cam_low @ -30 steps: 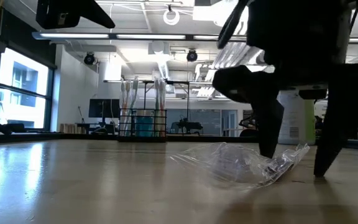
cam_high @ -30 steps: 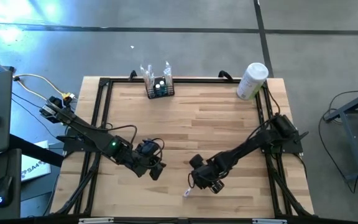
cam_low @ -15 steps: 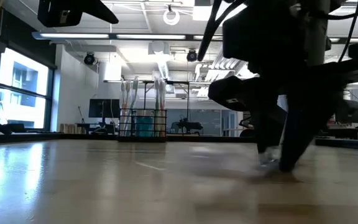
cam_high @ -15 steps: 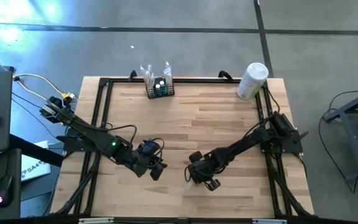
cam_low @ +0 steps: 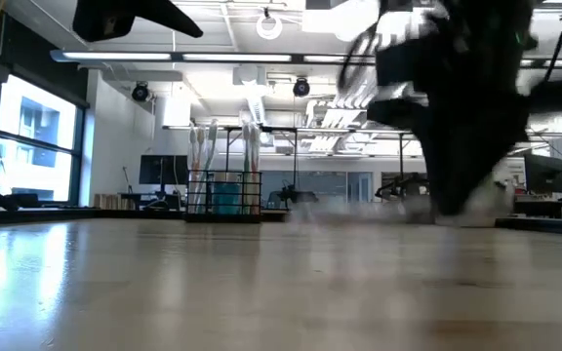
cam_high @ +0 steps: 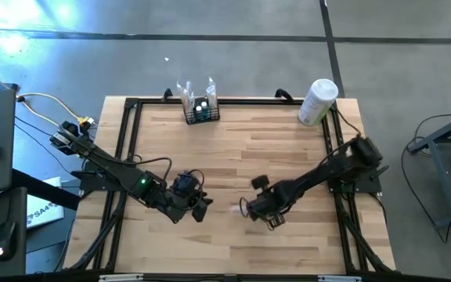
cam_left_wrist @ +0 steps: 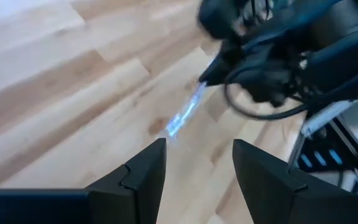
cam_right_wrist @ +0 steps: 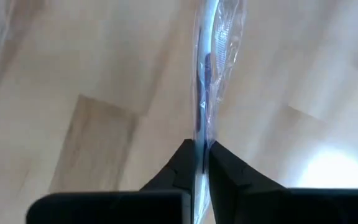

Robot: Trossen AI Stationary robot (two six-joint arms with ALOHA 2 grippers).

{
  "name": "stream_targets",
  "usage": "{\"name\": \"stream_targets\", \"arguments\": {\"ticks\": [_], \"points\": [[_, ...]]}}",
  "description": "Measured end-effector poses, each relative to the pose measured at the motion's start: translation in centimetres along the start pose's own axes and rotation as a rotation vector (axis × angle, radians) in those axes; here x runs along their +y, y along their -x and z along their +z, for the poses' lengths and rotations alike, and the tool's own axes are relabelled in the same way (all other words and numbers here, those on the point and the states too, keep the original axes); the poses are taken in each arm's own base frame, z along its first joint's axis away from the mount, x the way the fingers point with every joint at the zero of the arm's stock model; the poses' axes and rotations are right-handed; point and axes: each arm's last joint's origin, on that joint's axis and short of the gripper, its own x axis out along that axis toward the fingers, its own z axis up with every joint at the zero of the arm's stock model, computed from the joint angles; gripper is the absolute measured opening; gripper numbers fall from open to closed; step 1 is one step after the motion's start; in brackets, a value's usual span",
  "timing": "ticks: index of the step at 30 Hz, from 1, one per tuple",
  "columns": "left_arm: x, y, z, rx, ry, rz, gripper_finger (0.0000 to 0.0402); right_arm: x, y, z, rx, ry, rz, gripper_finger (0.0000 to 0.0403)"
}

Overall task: Pick & Place toothbrushing station
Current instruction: Put the violet toothbrush into the black wire organizer

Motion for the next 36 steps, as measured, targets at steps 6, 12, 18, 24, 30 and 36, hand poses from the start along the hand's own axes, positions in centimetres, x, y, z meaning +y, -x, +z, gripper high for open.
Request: {"name": "stream_targets", "arguments": {"ticks": [6,12,18,24,30,36], "points": [[0.1,-0.2,0.4,-0.047,0.009,0.013,0.0184,-1.6,5.1,-2.4,-0.006,-0.097,-0.135,0.0012],[0.4,-0.8,1.5,-0.078,0.048,0.028,0.0184,-2.9,10.7,-4.6,-0.179,-0.27,-0.196,0.0012],[0.9,-1.7,3.2,-0.125,0.097,0.043,0.0184,-4.1,15.1,-5.3,-0.486,-0.453,-0.25,0.0012],[0.1,-2.2,5.4,-0.222,0.039,-0.048,0.0184,-4.6,17.4,-5.3,-0.678,-0.506,-0.235,0.0012],[-3.0,-0.7,7.8,-0.477,-0.381,-0.229,0.0184,-4.8,18.7,-5.0,-0.803,-0.515,-0.192,0.0012],[-4.0,0.1,9.0,-0.623,-0.663,-0.177,0.0184,-4.9,19.8,-4.4,-0.92,-0.499,-0.153,0.0012]]}}
